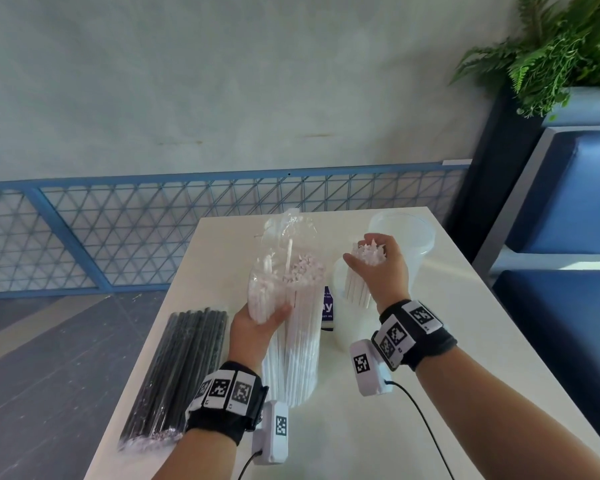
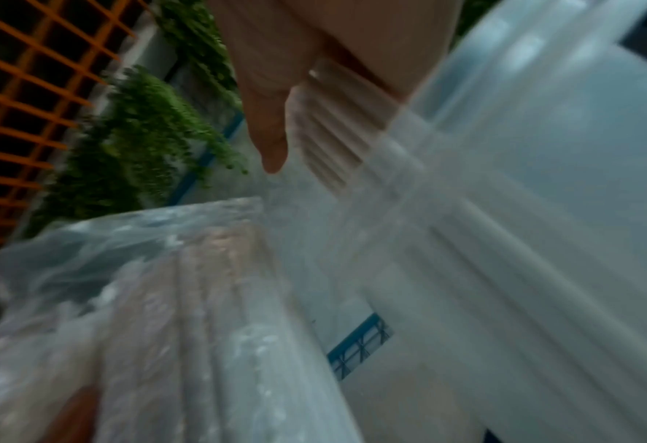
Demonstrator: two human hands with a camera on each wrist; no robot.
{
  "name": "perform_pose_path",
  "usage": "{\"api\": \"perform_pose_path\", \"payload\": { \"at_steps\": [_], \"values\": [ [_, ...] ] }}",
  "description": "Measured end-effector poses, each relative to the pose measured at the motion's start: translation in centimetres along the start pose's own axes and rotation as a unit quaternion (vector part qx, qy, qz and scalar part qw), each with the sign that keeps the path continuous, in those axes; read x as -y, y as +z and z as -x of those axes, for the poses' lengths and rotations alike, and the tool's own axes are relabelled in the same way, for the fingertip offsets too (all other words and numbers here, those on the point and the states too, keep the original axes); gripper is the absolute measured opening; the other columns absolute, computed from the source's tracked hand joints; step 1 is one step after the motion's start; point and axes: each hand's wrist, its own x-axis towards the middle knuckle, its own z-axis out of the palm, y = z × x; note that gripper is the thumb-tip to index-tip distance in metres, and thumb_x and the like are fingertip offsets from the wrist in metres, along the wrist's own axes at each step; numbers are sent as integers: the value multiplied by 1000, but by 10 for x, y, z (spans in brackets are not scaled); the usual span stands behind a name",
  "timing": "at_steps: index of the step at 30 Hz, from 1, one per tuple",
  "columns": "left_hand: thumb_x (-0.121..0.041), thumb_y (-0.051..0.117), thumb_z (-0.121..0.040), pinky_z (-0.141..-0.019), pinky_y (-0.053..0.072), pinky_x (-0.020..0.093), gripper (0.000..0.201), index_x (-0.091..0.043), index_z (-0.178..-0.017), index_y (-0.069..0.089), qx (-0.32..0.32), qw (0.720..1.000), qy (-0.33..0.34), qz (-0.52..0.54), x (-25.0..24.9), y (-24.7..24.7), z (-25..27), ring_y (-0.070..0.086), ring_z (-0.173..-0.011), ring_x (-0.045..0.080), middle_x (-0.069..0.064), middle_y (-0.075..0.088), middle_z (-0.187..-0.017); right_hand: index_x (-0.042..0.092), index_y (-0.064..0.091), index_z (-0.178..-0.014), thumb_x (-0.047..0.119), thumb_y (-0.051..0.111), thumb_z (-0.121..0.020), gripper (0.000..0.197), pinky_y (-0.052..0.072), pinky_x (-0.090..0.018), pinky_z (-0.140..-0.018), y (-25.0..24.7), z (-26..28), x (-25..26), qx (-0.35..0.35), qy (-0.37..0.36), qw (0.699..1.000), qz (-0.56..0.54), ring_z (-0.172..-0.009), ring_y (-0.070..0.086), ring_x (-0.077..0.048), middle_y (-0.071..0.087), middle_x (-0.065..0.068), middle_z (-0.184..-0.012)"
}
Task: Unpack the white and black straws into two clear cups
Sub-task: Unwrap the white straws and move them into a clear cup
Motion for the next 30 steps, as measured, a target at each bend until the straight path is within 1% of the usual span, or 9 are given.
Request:
{"api": "perform_pose_path", "payload": {
  "at_steps": [3, 6, 9, 14, 19, 22, 25, 28, 30],
  "values": [
    [-17, 76, -72, -57, 50, 9, 12, -19, -78, 66, -1, 1000, -3, 14, 1, -2, 0, 68, -73, 9, -4, 70, -76, 14, 49, -117, 23, 80, -69, 58, 33, -11, -95, 2, 14, 16, -42, -158, 986, 33, -107, 42, -5, 44, 9, -113],
    [-14, 75, -73, -54, 49, 8, 12, -20, -79, 65, -1, 1000, 3, 30, -1, -3, 3, 67, -64, -1, -8, 70, -75, 15, 45, -123, 32, 74, -73, 60, 32, -9, -100, 9, 38, 30, -7, -233, 972, 24, -115, 41, -5, 41, 8, -121],
    [-14, 72, -76, -57, 50, 7, 11, -17, -85, 67, 9, 1000, 14, 17, -1, -8, 5, 67, -66, -4, -11, 71, -71, 20, 32, -134, 27, 75, -74, 74, 32, -6, -100, 20, 61, 30, 104, -163, 981, -16, -125, 35, 0, 35, 8, -134],
    [-11, 71, -76, -61, 47, 4, 20, -21, -93, 66, 69, 997, 1, 33, -4, -17, 11, 67, -76, -7, -14, 73, -76, 20, 3, -147, 25, 79, -71, 108, 31, -19, -103, 32, 77, 26, 235, -26, 971, 13, -137, 31, -14, 30, 0, -149],
    [-16, 88, -54, -72, 50, 8, 83, -10, -127, 48, 162, 986, -40, 10, 5, -31, 2, 62, -109, 12, 1, 65, -113, 23, 37, -132, 23, 84, -64, 82, 48, -36, -99, 41, 75, 4, 274, 11, 961, 30, -115, 57, -15, 59, 2, -121],
    [-3, 87, -54, -75, 51, 13, 92, -14, -133, 41, 178, 983, -49, -3, 7, -31, 2, 60, -113, 14, 4, 62, -121, 22, 44, -126, 24, 83, -65, 72, 50, -32, -93, 42, 79, -5, 288, 1, 957, 48, -104, 61, -12, 64, 6, -110],
    [-1, 85, -57, -75, 53, 15, 74, -19, -121, 53, 174, 983, -55, -28, 7, -30, 4, 63, -107, 13, 1, 68, -111, 22, 44, -128, 26, 83, -64, 75, 49, -28, -92, 43, 83, -14, 296, -11, 953, 56, -106, 60, -11, 64, 7, -112],
    [-4, 86, -56, -83, 55, 28, 67, -19, -114, 57, 182, 979, -70, -53, 12, -29, 7, 66, -103, 16, 3, 70, -106, 18, 47, -127, 26, 83, -66, 71, 45, -7, -81, 39, 84, -26, 300, -10, 952, 68, -101, 60, -8, 63, 11, -105],
    [-3, 86, -55, -80, 55, 25, 66, -18, -112, 57, 174, 980, -77, -61, 17, -29, 10, 66, -101, 15, 2, 70, -103, 14, 48, -125, 27, 83, -66, 70, 44, -2, -73, 38, 85, -33, 302, -8, 950, 85, -92, 61, -7, 63, 9, -99]
  ]
}}
